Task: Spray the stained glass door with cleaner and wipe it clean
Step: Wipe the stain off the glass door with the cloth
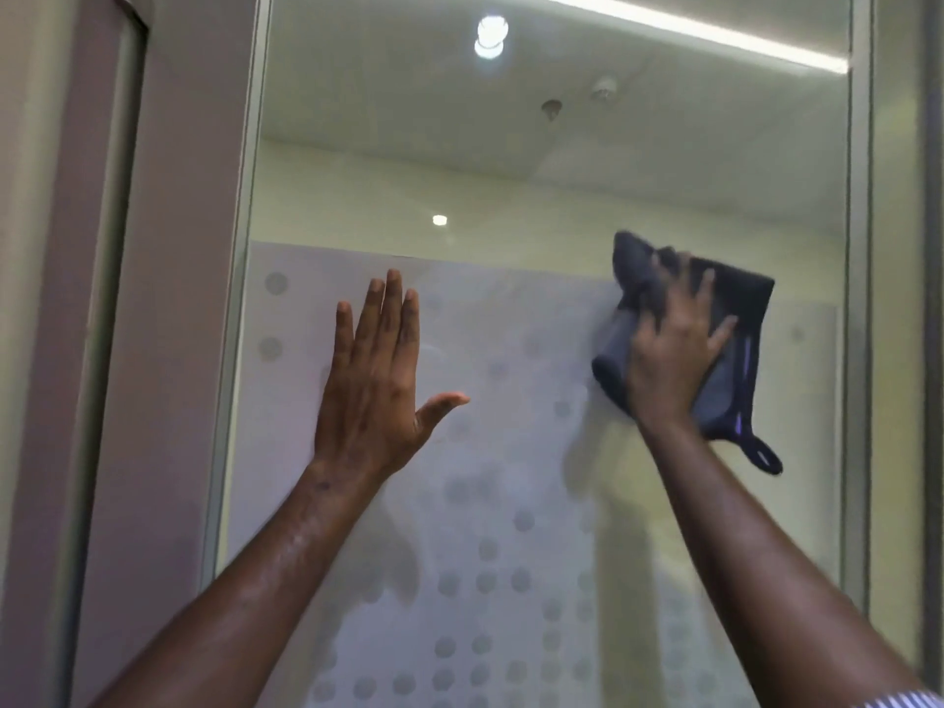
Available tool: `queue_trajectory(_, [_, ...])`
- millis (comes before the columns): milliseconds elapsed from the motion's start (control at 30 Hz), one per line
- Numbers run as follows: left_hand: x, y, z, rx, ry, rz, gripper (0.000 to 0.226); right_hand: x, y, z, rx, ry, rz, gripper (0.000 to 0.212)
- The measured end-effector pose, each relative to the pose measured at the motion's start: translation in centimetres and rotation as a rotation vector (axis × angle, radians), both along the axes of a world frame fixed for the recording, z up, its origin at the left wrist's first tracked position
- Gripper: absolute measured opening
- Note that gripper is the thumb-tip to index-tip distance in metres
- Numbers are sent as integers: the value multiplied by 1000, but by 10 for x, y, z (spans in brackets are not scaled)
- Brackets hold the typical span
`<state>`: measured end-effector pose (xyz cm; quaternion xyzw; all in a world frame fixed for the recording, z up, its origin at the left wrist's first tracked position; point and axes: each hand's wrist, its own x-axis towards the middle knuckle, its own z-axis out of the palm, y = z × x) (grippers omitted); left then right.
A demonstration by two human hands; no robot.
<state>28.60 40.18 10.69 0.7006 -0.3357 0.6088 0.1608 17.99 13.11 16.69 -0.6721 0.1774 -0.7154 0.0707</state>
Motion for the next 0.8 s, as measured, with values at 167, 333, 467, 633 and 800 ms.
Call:
queue_trajectory(167, [0,0,0,5,12,-45,110,24,49,53,-125,28,26,59])
queue_trajectory(333, [3,2,-1,-20,7,-127,110,33,86,-22,-600,230,110,61])
queue_trajectory(467, [3,3,-1,-24,2,-143,109,11,42,-68,-650,260,20,55])
queue_trajectory(633, [2,2,-1,-3,-9,-103,109,0,4,6,-128,64,-56,65])
queue_trajectory(800, [3,1,-2,-3,-15,-92,111,21,52,79,-101,-8,37,59])
